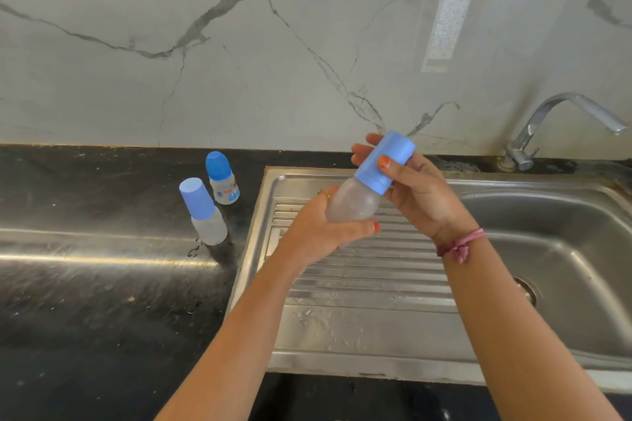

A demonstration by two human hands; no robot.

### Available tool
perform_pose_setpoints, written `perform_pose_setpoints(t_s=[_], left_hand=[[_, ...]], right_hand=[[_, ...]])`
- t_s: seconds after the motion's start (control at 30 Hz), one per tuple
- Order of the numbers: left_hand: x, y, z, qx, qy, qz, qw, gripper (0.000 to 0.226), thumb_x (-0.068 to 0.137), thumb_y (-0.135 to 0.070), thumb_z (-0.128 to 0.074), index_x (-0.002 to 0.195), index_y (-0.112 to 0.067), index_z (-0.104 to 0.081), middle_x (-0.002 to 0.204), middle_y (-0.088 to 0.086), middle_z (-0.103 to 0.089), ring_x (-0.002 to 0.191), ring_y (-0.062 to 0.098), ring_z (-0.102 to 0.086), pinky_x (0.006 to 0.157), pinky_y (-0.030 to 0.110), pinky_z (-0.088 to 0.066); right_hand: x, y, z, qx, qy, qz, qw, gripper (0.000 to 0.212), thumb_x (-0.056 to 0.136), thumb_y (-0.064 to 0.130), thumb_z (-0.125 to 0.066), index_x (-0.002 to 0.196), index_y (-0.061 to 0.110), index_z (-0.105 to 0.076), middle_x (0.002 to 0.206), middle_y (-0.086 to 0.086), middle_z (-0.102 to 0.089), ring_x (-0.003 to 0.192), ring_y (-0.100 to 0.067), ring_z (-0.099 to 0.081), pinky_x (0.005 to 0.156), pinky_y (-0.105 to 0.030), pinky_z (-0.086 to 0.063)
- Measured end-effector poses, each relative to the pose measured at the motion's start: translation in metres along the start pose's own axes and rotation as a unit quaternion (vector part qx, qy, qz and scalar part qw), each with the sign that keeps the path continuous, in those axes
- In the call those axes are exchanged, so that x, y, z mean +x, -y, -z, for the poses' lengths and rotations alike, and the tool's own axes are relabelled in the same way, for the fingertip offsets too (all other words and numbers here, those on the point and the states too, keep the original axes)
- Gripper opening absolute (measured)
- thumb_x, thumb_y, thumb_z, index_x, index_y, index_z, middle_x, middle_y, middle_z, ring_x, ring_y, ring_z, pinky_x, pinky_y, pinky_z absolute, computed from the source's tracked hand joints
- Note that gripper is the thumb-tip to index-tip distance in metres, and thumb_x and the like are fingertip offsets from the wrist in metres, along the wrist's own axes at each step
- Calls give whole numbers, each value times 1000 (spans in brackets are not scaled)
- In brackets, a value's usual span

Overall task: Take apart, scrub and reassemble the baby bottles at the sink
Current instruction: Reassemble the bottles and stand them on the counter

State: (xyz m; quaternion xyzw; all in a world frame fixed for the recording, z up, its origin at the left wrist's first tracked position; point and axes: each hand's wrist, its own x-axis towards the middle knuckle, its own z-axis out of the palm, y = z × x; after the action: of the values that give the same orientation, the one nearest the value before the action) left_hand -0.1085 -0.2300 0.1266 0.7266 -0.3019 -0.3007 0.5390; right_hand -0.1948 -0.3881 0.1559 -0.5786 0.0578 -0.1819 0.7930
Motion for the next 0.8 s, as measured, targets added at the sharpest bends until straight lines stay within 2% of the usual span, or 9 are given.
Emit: perform_pose_setpoints(t_s=[0.1, 0.2, 0.3, 0.37, 0.47, 0.53, 0.63, 0.7, 0.8], left_hand=[[7, 6, -2, 85, -106, -58, 989, 53, 66, -36, -84, 109, -38, -53, 100, -6, -62, 83, 6, -62, 68, 23, -54], [7, 12, -11, 180, -194, -109, 958, 62, 70, -26, -83, 125, -24, -53, 112, 0, -53, 92, 13, -55, 68, 15, -45], [5, 14, -11, 148, -195, -97, 965, 68, 68, -25, -85, 126, -24, -50, 114, 0, -51, 93, 14, -56, 70, 19, -48], [4, 10, -2, 66, -129, -39, 989, 70, 63, -30, -88, 121, -30, -49, 112, -3, -57, 94, 14, -62, 79, 33, -56], [-1, 7, 15, -110, 70, 38, 991, 70, 58, -34, -90, 118, -33, -55, 113, -4, -64, 95, 12, -68, 80, 36, -58], [-3, 9, 24, -254, 214, 76, 940, 58, 64, -34, -87, 116, -26, -64, 112, 5, -66, 96, 19, -68, 72, 33, -59], [-2, 14, 26, -379, 406, 130, 822, 61, 78, -35, -77, 130, -10, -60, 122, 21, -62, 108, 33, -64, 61, 29, -60], [-1, 18, 15, -399, 451, 125, 788, 65, 78, -33, -79, 132, -5, -57, 119, 21, -63, 106, 35, -65, 54, 24, -59], [0, 19, -2, -360, 371, 113, 848, 58, 67, -32, -87, 116, -9, -68, 99, 10, -70, 89, 24, -70, 49, 20, -56]], right_hand=[[1, -12, -17, -6, -132, 4, 991, 31, 76, 29, -80, 103, 17, -67, 105, -3, -74, 99, -14, -69, 86, -30, -53], [-1, -31, -34, -67, -254, 20, 965, 20, 78, 36, -78, 81, 19, -69, 74, 6, -70, 69, -3, -65, 63, -17, -49], [-2, -29, -31, -39, -193, 3, 980, 33, 73, 38, -79, 97, 18, -68, 91, 4, -74, 88, -10, -69, 74, -24, -56], [-2, -19, -17, 1, -85, -28, 996, 48, 75, 32, -77, 118, 18, -62, 117, -1, -70, 108, -19, -66, 87, -34, -56], [-1, -9, -1, 6, 19, -33, 999, 45, 88, 20, -66, 130, 12, -54, 130, -9, -63, 116, -25, -62, 89, -34, -54], [-1, -7, 2, 33, 64, -21, 997, 44, 87, 22, -70, 127, 11, -57, 130, -14, -62, 117, -30, -61, 89, -36, -53], [3, -8, -2, 66, 124, -11, 990, 44, 77, 30, -78, 116, 14, -66, 128, -15, -63, 120, -32, -59, 94, -41, -51], [7, -12, -12, 90, 142, -21, 986, 38, 74, 26, -78, 108, 14, -64, 128, -16, -62, 121, -34, -58, 99, -43, -49], [13, -18, -22, 133, 90, -71, 984, 44, 69, 19, -69, 108, 11, -48, 98, -9, -73, 98, -29, -70, 81, -39, -55]])
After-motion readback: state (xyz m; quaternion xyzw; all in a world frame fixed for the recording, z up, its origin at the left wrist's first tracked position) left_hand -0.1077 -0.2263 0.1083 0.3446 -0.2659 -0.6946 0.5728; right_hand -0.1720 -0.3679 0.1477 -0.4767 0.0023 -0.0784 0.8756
